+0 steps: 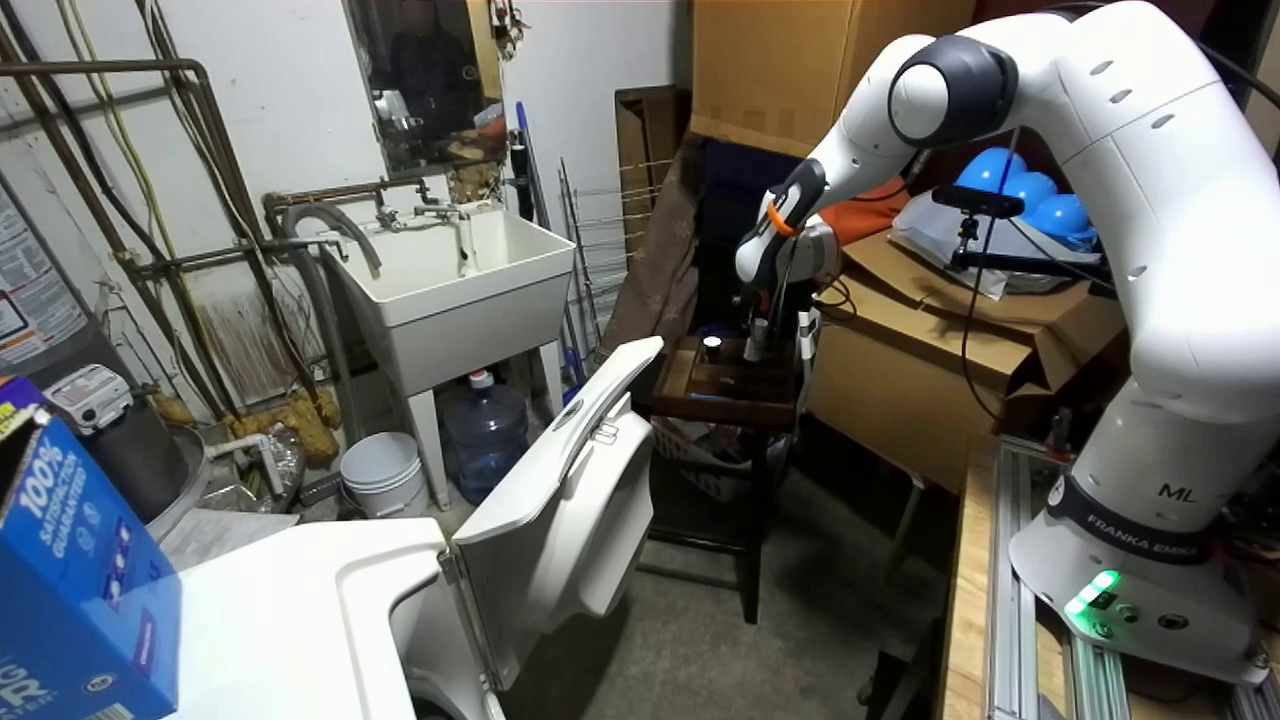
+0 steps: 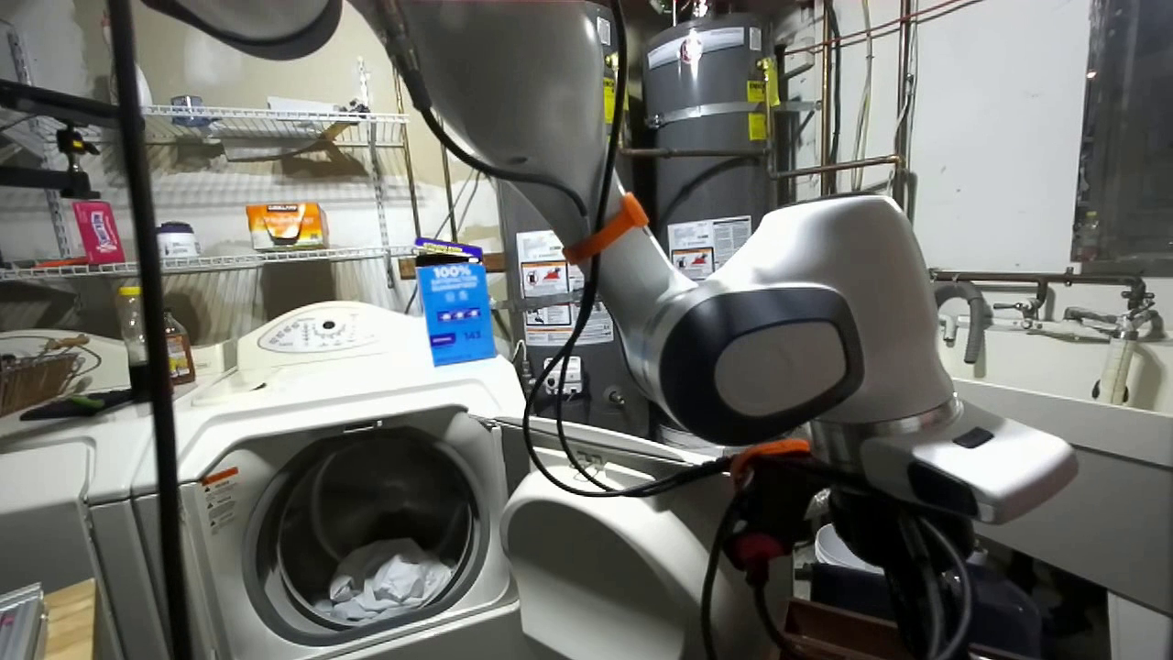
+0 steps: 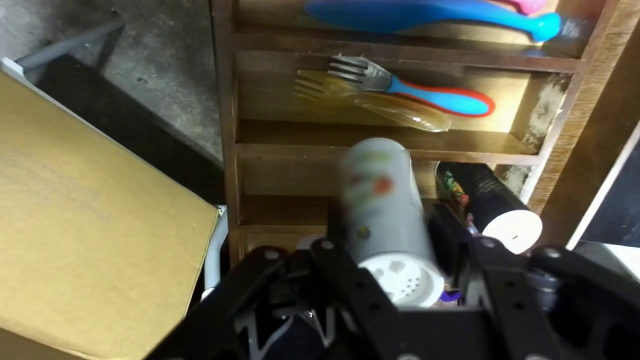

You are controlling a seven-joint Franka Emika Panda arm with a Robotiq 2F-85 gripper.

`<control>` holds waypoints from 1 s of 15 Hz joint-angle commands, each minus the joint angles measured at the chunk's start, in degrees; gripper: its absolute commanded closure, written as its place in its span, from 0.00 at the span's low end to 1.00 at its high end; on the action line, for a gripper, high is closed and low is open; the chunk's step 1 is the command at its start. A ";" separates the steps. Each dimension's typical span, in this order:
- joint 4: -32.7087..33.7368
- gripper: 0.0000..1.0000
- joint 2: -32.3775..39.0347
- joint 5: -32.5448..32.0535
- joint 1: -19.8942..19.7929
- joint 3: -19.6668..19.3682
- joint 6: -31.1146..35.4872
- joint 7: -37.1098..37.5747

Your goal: Remove the small white container from the right washing machine and then put it on the brown stool

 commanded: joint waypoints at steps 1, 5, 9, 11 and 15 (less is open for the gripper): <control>0.68 0.55 0.72 3.60 2.00 -2.26 -0.52 -2.44; 3.39 0.80 3.09 3.17 4.03 -4.57 -0.56 -1.24; 7.90 0.80 6.71 3.24 5.10 -4.82 -0.90 -1.62; 10.19 0.80 8.64 3.87 4.81 -4.22 -0.83 -1.71; 13.89 0.80 11.76 5.29 3.85 -4.29 -2.21 -1.39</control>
